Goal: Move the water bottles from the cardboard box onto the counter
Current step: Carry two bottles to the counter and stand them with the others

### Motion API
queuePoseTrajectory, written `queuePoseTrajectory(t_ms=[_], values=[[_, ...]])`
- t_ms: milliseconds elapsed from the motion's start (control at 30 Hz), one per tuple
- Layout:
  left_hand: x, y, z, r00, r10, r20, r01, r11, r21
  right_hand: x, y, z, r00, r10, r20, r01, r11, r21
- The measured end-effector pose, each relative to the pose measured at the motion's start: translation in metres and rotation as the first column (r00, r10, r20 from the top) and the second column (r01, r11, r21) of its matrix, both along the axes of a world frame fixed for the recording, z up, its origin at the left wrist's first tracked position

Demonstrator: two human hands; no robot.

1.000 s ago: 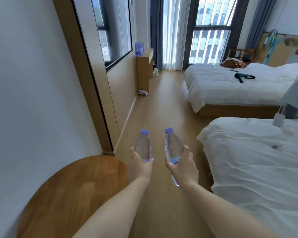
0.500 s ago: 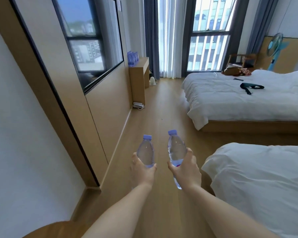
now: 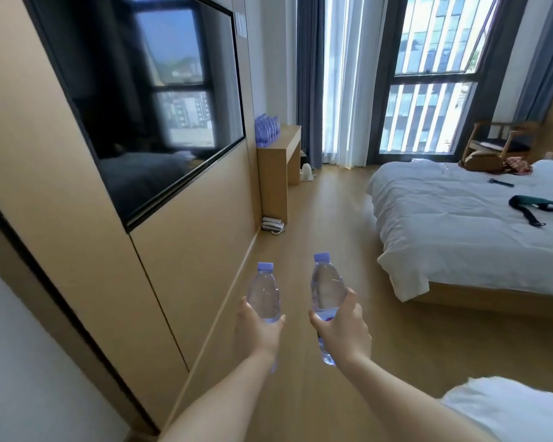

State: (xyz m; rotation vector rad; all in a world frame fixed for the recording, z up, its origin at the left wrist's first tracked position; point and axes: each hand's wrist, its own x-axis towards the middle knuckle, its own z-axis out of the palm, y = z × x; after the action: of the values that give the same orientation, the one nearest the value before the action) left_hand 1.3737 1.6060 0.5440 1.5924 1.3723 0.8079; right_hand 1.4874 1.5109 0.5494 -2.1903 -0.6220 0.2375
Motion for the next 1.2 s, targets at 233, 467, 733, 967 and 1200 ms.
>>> queuePoseTrajectory(t_ms=[233, 467, 733, 967, 1200], values=[[0.127, 0.157, 0.005, 0.996, -0.048, -0.076, 0.052, 0.998, 0.039, 0.122, 0.146, -0.007, 0.999, -0.041, 0.026, 0.041, 0.999, 0.004], [0.251, 0.273, 0.024, 0.977, -0.099, -0.188, 0.114, 0.991, 0.07, 0.234, 0.261, 0.01, 0.995, -0.102, -0.002, 0.102, 0.994, 0.028], [0.411, 0.393, 0.005, 0.961, -0.109, -0.256, 0.137, 0.986, 0.093, 0.399, 0.386, -0.007, 0.995, -0.096, -0.025, 0.097, 0.995, 0.038], [0.552, 0.492, 0.02, 0.961, -0.064, -0.27, 0.094, 0.991, 0.098, 0.555, 0.492, 0.005, 0.996, -0.069, -0.054, 0.073, 0.994, 0.076], [0.666, 0.6, 0.026, 0.955, -0.052, -0.292, 0.085, 0.991, 0.103, 0.672, 0.598, 0.015, 0.998, -0.034, -0.053, 0.038, 0.997, 0.071]])
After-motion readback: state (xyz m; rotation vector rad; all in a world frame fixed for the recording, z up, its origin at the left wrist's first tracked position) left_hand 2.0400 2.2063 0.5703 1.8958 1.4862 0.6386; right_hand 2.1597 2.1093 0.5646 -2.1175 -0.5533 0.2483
